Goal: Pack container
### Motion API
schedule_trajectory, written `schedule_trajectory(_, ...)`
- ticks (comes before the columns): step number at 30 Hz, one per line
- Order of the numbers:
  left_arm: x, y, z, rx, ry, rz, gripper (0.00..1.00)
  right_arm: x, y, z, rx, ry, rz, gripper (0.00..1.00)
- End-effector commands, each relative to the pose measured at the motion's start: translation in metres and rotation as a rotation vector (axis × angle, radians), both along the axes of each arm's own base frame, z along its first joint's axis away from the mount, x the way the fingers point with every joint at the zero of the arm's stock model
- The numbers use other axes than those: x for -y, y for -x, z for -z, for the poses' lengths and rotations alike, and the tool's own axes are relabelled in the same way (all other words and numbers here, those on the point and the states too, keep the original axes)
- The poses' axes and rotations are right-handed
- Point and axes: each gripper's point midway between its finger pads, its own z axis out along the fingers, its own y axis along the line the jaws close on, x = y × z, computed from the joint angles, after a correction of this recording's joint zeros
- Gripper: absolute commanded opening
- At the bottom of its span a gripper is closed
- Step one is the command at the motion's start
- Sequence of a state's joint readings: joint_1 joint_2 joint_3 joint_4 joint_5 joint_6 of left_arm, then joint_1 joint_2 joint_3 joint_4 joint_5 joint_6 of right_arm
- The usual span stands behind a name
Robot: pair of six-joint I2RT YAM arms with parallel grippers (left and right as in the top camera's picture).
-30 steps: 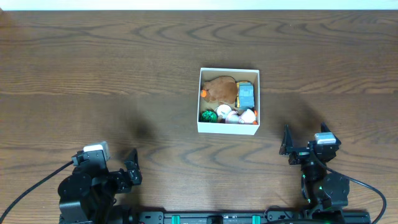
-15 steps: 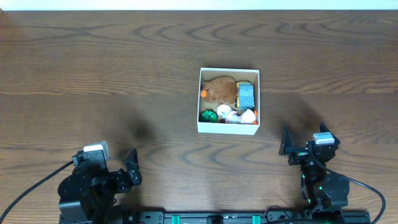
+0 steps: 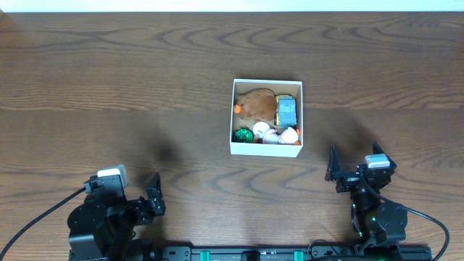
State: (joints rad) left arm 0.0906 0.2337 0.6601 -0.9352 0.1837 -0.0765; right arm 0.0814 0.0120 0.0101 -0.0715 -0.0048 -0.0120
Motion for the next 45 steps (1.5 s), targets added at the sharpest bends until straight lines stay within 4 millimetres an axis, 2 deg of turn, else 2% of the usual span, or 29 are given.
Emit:
schedule_trajectory(1,-0.002,0.003,0.005,-0.023,-0.027,0.001,0.98,0.001,0.0,0.001,0.002,0.011,0.002,0.99)
schedule_trajectory(6,-0.003,0.002,0.013,-0.015,-0.016,-0.01,0.98,0.001,0.0,0.001,0.001,0.011,0.003,0.99)
schedule_trajectory(12,-0.009,-0.026,0.023,0.165,-0.046,-0.017,0.98,0.002,0.0,0.001,0.001,0.011,0.005,0.99)
schedule_trajectory(18,-0.011,-0.057,0.015,0.395,-0.08,-0.012,0.98,0.002,0.0,0.001,0.001,0.011,0.005,0.99)
schedule_trajectory(23,-0.003,-0.07,0.006,0.524,-0.208,0.068,0.98,0.002,0.0,0.001,0.001,0.011,0.005,0.99)
schedule_trajectory(27,-0.008,-0.074,0.013,0.531,-0.243,0.048,0.98,0.002,0.0,0.001,0.001,0.011,0.005,0.99)
schedule_trajectory(35,-0.008,-0.08,0.047,0.484,-0.237,0.046,0.98,0.002,0.0,0.001,0.001,0.011,0.005,0.99)
schedule_trajectory(39,-0.009,-0.079,0.055,0.449,-0.238,0.044,0.98,0.002,0.0,0.001,0.001,0.011,0.005,0.99)
schedule_trajectory(45,-0.003,-0.079,0.055,0.451,-0.186,0.048,0.98,0.002,0.0,0.001,0.001,0.011,0.005,0.99)
